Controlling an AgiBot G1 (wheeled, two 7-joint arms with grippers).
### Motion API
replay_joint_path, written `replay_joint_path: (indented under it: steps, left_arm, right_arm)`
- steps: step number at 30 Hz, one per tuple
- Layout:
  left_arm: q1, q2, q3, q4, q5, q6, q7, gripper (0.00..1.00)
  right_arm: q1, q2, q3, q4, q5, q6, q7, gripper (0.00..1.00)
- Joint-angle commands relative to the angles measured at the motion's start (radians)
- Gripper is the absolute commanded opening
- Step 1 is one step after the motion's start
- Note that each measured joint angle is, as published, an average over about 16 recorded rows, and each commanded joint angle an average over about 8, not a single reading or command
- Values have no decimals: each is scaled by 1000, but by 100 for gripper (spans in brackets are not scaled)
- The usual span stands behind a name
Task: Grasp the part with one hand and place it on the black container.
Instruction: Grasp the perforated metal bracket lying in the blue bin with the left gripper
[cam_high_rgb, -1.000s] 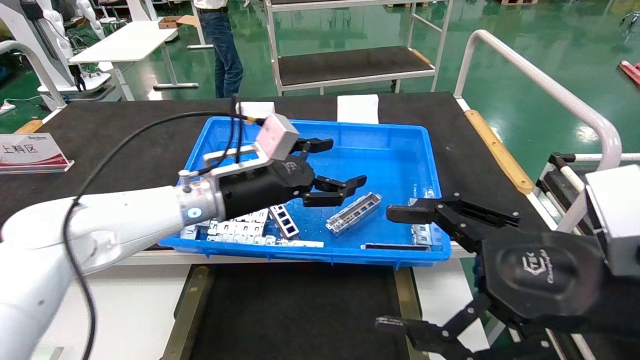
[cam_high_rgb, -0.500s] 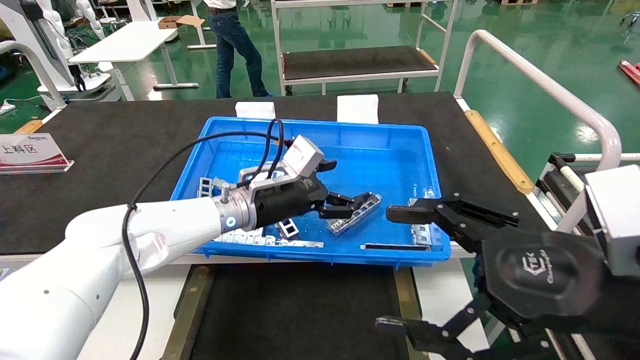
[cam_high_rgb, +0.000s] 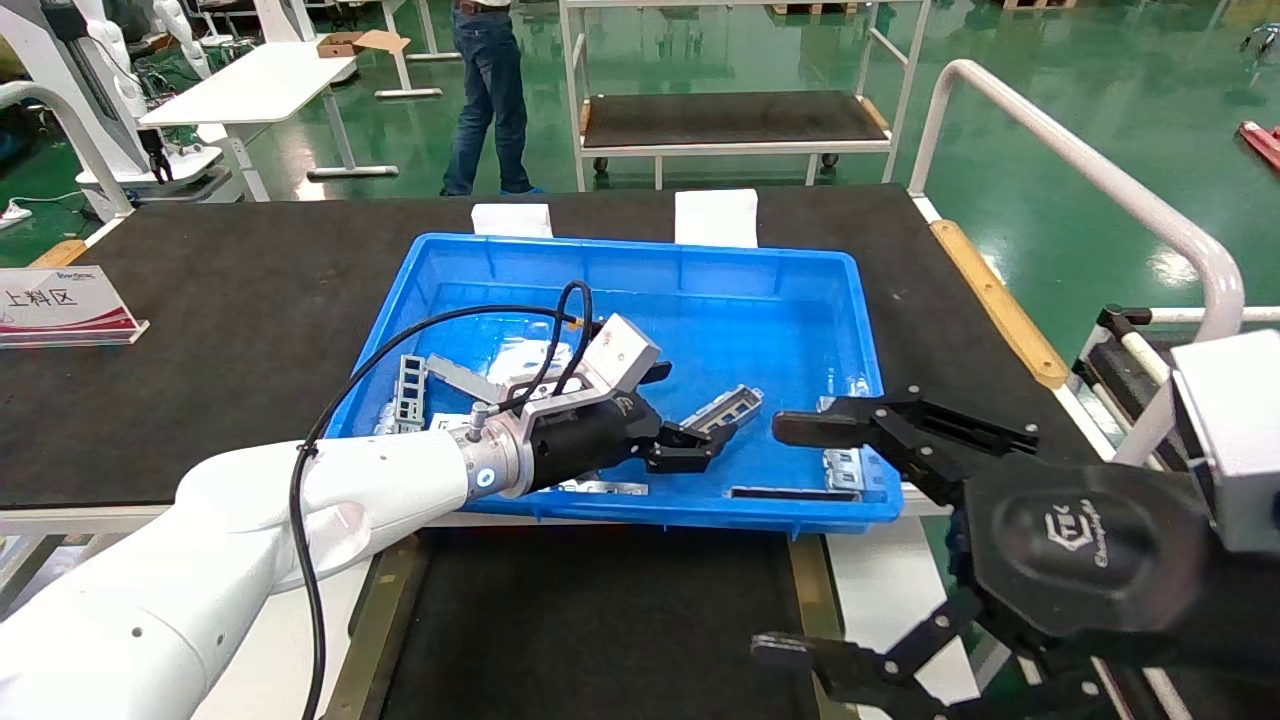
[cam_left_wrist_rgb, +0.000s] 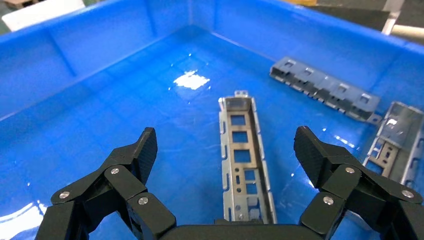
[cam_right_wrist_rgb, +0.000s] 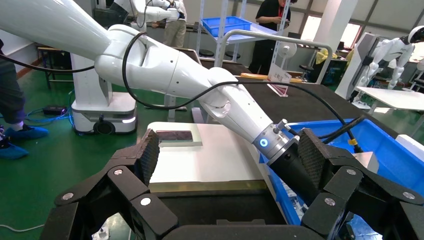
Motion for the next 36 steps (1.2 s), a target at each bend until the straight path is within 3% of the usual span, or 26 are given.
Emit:
replay_joint_path:
  steps: [1, 7, 9, 10, 36]
  left_arm:
    - [1, 0, 27, -4, -14, -17, -9, 97]
    - [-2, -1, 93, -6, -52, -57, -30, 25]
    - [-3, -2, 112, -8, -65, -68, -35, 3]
    - [-4, -2, 121, -8, -72, -74, -37, 0]
    - [-20, -3, 294, -20, -238, -144, -40, 0]
  right_arm:
    - [0, 0, 0, 0, 0, 0, 0, 76]
    - [0, 0, 0, 0, 0, 0, 0, 8]
    - [0, 0, 0, 0, 0, 0, 0, 0]
    - [0, 0, 0, 0, 0, 0, 0, 0]
    - [0, 0, 0, 0, 0, 0, 0, 0]
